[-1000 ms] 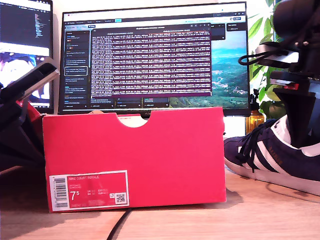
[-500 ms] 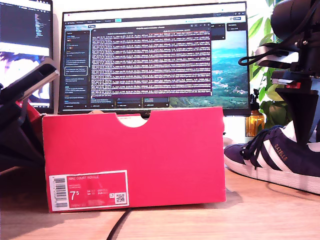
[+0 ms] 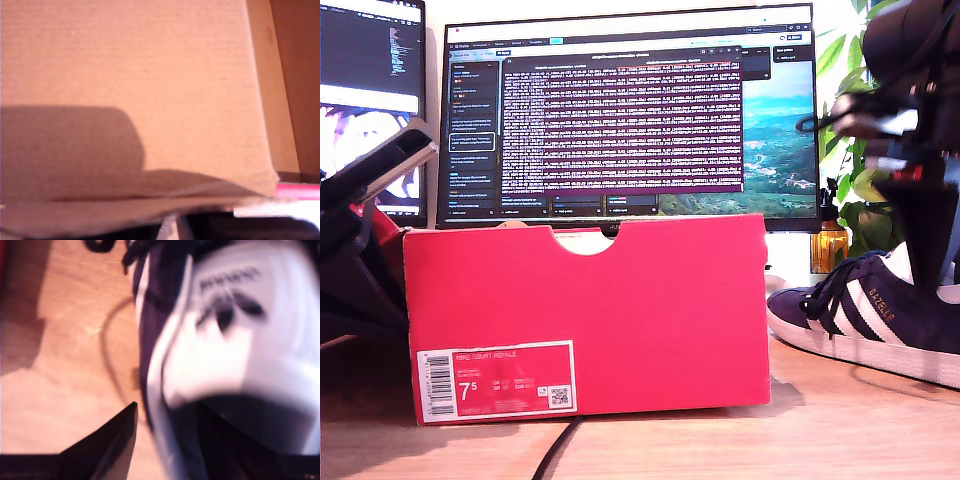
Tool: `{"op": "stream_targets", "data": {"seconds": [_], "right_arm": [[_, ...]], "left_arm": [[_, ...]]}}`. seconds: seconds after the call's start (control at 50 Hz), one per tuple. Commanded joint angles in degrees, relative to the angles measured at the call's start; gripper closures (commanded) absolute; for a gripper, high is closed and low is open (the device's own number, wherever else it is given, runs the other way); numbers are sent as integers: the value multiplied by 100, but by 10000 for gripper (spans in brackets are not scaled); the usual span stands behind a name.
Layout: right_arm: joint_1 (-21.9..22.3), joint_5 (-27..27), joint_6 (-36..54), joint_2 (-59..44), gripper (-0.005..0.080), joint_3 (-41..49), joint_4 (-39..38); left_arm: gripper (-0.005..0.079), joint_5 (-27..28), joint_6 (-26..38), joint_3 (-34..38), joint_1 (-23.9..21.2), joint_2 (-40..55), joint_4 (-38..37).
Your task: Pack the blue shoes by picking the first shoe and placing it inside the red shoebox, left side, then picking and rotating the second shoe and placing it in the shoebox
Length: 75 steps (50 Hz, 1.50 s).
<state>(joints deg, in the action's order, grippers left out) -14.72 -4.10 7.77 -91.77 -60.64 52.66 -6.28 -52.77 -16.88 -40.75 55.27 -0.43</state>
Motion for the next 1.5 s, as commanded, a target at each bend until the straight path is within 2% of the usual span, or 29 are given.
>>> {"op": "stream_targets", "data": {"seconds": [0.0, 0.04, 0.12, 0.16, 0.32, 0.4, 0.54, 0.72, 0.9, 1.16, 1.48], "right_arm": [[-26, -26, 15, -68, 433, 13, 0], [-26, -28, 13, -72, 508, 15, -55], [-26, -28, -48, -68, 785, 13, -232], [-26, -28, -72, -68, 749, 13, -267], [-57, -66, -372, -61, 765, -66, -286], [-76, -251, -555, -48, 765, -258, -146], [-179, -492, -929, 42, 765, -831, 44], [-315, -551, -1587, 98, 765, -1749, 356], [-487, -1088, -2179, 98, 765, -2485, 319], [-1021, -1692, -3230, 96, 765, -2776, -728], [-1849, -1674, -4164, 68, 765, -2776, -1943]], "left_arm": [[762, -13, 26, -55, -13, 24, 7], [762, -13, 28, -55, -13, 24, 0], [762, -15, 26, -55, -13, 24, 0], [762, -15, 28, -55, -13, 24, 0], [762, -15, 28, -55, -13, 24, -2], [762, -15, 31, -55, -13, 24, -2], [762, -15, 31, -55, -13, 24, -9], [762, -17, 31, -55, -13, 24, -17], [762, -17, 33, -55, -13, 24, -20], [762, -22, 70, -55, -13, 24, -20], [762, -46, 72, -55, -13, 24, -20]]}}
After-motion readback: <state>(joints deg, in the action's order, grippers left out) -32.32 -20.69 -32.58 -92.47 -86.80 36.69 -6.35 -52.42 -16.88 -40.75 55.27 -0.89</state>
